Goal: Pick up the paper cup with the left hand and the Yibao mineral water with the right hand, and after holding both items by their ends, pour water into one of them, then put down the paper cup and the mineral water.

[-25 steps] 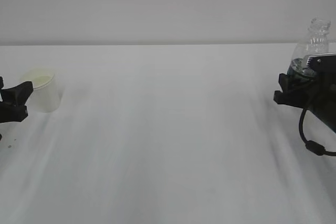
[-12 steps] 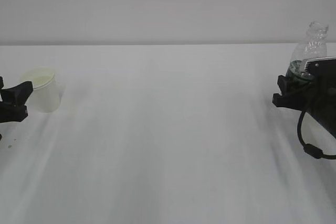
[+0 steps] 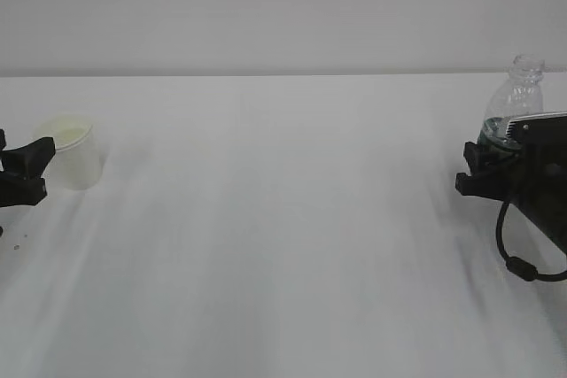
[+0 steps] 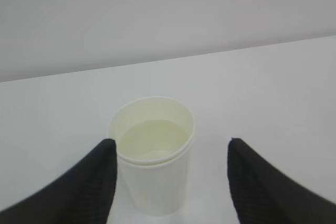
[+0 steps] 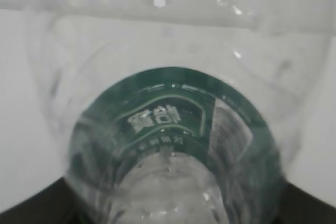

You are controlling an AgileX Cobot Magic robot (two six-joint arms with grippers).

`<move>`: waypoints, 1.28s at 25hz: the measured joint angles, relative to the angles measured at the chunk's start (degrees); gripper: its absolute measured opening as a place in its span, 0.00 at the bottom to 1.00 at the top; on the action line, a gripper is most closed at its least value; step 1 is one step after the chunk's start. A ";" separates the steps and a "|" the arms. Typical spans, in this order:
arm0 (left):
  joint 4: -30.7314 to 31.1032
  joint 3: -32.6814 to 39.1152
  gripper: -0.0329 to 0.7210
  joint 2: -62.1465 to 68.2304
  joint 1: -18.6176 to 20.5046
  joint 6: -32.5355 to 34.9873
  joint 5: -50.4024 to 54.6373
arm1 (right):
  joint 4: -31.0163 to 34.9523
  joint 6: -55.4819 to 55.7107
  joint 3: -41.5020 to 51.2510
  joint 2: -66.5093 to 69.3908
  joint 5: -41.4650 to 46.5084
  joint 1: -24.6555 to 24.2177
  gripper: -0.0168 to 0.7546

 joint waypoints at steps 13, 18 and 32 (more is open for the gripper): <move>0.00 0.00 0.67 0.00 0.00 0.00 0.00 | 0.45 0.00 -0.19 0.94 -0.52 0.00 0.57; 0.00 0.00 0.67 0.00 0.00 0.00 0.00 | 0.45 0.00 -0.19 2.66 -0.52 0.00 0.57; 0.00 0.00 0.67 0.00 0.00 0.00 0.00 | 0.45 0.00 -0.32 3.31 -0.52 0.00 0.57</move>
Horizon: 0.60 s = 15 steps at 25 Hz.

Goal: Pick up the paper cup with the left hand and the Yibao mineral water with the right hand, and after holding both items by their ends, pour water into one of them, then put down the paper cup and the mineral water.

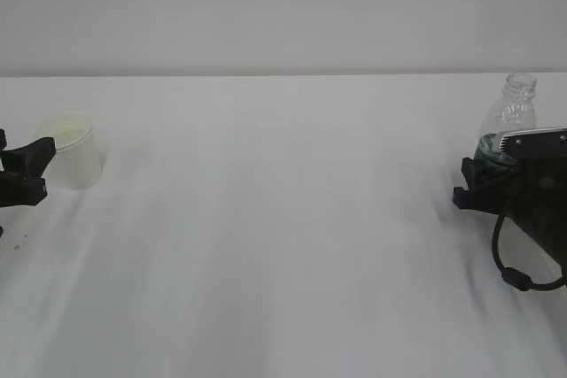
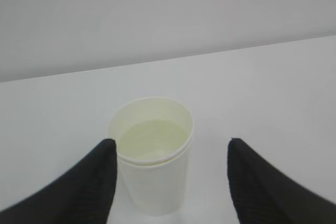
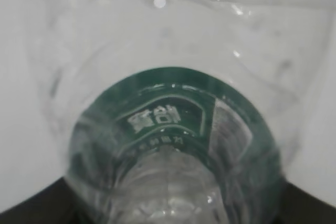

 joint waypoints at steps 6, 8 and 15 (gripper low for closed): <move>0.10 0.00 0.67 0.00 0.00 0.00 0.00 | 0.00 0.00 0.00 0.00 0.00 0.00 0.59; 0.20 0.00 0.67 0.00 0.00 0.00 0.00 | 0.05 0.00 0.00 0.00 0.00 0.00 0.63; 0.19 0.00 0.67 0.00 0.00 0.00 0.00 | 0.13 0.00 0.00 0.00 -0.51 0.00 0.80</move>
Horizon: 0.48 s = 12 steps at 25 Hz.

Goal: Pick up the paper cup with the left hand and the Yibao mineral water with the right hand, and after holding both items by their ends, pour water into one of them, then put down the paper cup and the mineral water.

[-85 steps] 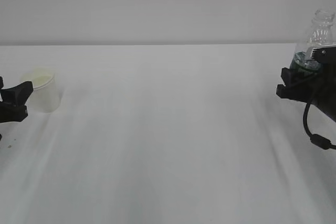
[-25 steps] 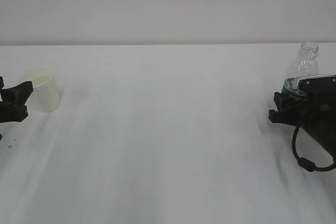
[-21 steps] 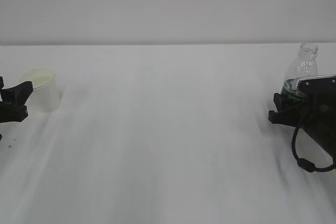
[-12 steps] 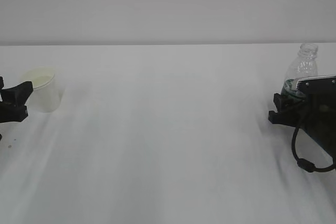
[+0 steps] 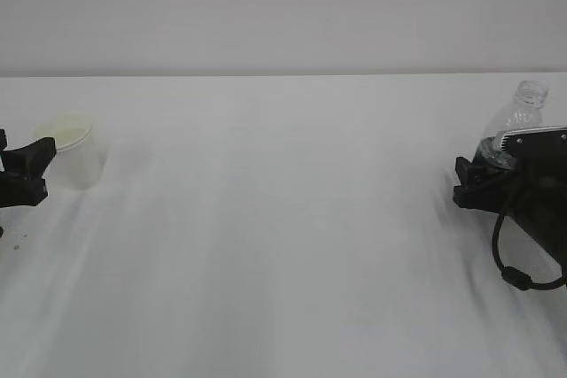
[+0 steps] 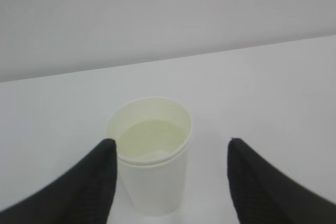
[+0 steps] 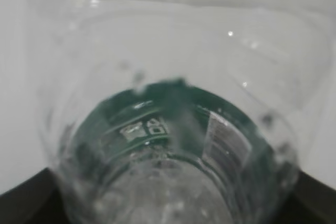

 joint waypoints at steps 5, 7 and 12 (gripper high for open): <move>0.00 0.00 0.67 0.00 0.00 0.00 0.00 | 0.00 0.00 0.00 0.00 -0.18 0.00 0.81; 0.00 0.00 0.67 0.00 0.00 0.00 0.00 | 0.00 0.00 0.16 -0.75 -0.28 0.00 0.81; 0.00 0.00 0.67 0.00 0.00 0.00 0.00 | 0.00 0.00 1.33 -3.26 -0.67 0.00 0.81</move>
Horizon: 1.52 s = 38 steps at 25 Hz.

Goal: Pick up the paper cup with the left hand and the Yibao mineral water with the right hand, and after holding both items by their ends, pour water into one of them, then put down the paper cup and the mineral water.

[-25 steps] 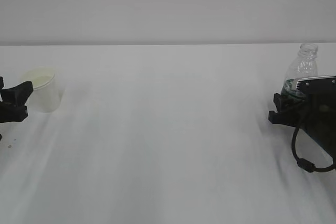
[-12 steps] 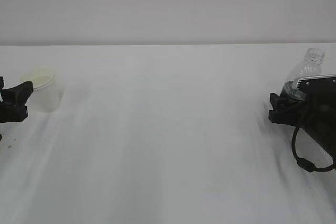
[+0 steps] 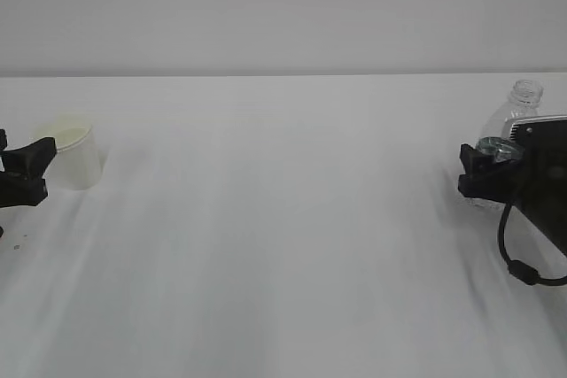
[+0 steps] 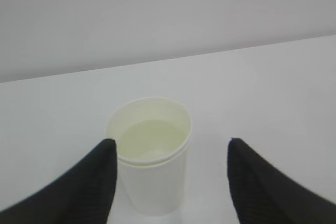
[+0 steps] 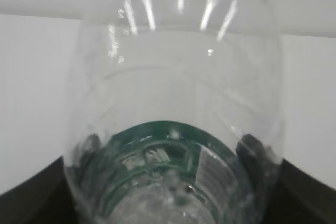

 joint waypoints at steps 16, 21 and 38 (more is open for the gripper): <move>0.00 0.00 0.67 0.00 0.00 0.00 0.00 | 0.00 0.00 6.26 -3.62 0.00 0.00 0.79; 0.00 0.00 0.67 0.00 0.00 0.00 0.00 | 0.00 0.42 8.07 -4.25 0.00 0.00 0.79; 0.00 0.00 0.67 0.00 0.00 0.02 0.00 | -1.52 1.08 12.83 -10.23 -0.13 0.00 0.79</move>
